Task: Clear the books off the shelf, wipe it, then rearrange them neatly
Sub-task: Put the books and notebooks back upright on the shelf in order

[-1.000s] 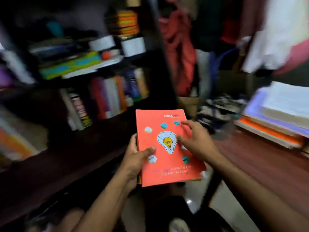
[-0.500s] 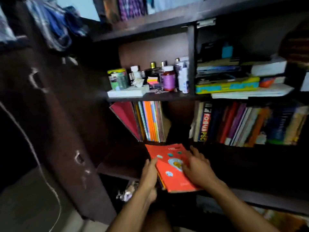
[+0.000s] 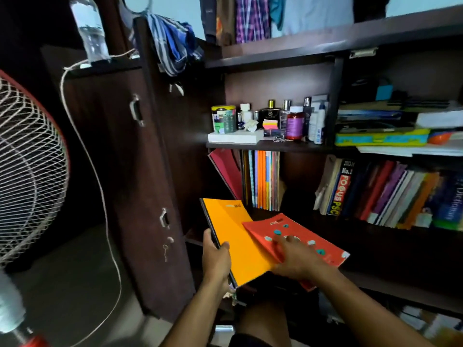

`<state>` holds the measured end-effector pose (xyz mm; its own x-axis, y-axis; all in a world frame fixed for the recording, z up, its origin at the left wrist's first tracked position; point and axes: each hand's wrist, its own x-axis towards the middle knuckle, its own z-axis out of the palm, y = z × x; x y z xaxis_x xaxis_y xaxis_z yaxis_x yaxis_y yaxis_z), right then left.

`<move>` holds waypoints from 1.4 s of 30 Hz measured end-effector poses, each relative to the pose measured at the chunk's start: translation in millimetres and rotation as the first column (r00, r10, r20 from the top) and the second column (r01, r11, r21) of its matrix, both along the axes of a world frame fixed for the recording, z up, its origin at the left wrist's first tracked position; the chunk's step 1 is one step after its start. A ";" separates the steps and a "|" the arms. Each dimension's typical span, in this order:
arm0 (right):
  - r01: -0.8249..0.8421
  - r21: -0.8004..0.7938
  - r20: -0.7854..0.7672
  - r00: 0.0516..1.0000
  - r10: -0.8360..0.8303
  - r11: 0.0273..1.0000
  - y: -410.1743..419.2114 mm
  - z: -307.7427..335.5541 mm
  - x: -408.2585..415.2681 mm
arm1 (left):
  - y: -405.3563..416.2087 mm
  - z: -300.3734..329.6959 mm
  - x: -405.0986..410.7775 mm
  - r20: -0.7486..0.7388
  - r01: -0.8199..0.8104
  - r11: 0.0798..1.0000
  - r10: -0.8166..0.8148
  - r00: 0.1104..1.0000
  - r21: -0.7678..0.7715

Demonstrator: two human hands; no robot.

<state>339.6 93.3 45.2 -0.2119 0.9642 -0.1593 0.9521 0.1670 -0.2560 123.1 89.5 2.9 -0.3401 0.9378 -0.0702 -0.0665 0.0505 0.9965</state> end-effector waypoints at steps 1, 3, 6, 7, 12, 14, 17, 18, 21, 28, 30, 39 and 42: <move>-0.001 0.007 0.017 1.000 0.001 1.000 2.6 -0.1 -4.7 | -2.2 4.2 -6.5 -0.051 -0.023 0.999 0.025 0.998 0.033; -0.025 0.034 0.069 0.997 0.022 0.999 11.3 -2.5 -14.8 | -5.6 16.2 -15.7 -0.127 -0.107 0.989 0.120 0.985 0.099; -0.081 0.080 0.132 0.989 0.070 0.993 20.5 -5.5 -26.1 | -3.7 25.1 -26.9 -0.241 -0.181 0.965 0.224 0.944 0.188; -0.102 0.104 0.152 0.985 0.085 0.989 23.3 -5.4 -28.0 | -1.7 27.2 -29.8 -0.284 -0.192 0.957 0.250 0.926 0.217; -0.210 0.253 0.196 0.967 0.163 0.945 47.1 -1.9 -31.1 | 4.7 35.8 -40.1 -0.433 -0.226 0.929 0.340 0.835 0.293; -0.218 0.245 0.140 0.972 0.188 0.945 54.4 -8.5 -30.1 | 8.0 39.6 -42.0 -0.436 -0.250 0.903 0.392 0.810 0.349; -0.217 0.294 0.062 0.976 0.208 0.931 57.2 -31.2 -24.5 | 23.6 40.8 -41.7 -0.411 -0.246 0.895 0.397 0.820 0.373; -0.194 0.317 0.015 0.980 0.200 0.928 58.3 -36.9 -21.9 | 31.0 43.4 -40.4 -0.399 -0.236 0.891 0.394 0.828 0.389; -0.164 0.363 -0.045 0.980 0.193 0.917 61.2 -39.6 -17.2 | 54.6 44.5 -36.6 -0.401 -0.228 0.879 0.405 0.822 0.419; -0.104 0.471 -0.126 0.975 0.183 0.876 50.4 -37.5 -16.3 | 80.4 24.3 -20.4 -0.385 -0.225 0.867 0.412 0.826 0.445; -0.088 0.488 -0.145 0.973 0.180 0.868 48.9 -38.6 -15.4 | 83.8 22.6 -17.9 -0.360 -0.250 0.873 0.412 0.837 0.418; -0.021 0.611 -0.212 0.959 0.189 0.791 44.5 -40.7 -12.6 | 83.7 33.7 16.7 -0.095 -0.506 0.796 0.562 0.821 0.332; -0.042 0.626 -0.188 0.961 0.202 0.779 45.6 -40.1 -12.7 | 81.2 34.3 19.0 -0.058 -0.555 0.753 0.610 0.790 0.355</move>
<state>326.9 139.0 5.1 -0.2871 0.8024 0.5231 0.8384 0.4747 -0.2679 142.1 170.8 37.3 -0.8071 0.5159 0.2872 0.1787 -0.2502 0.9516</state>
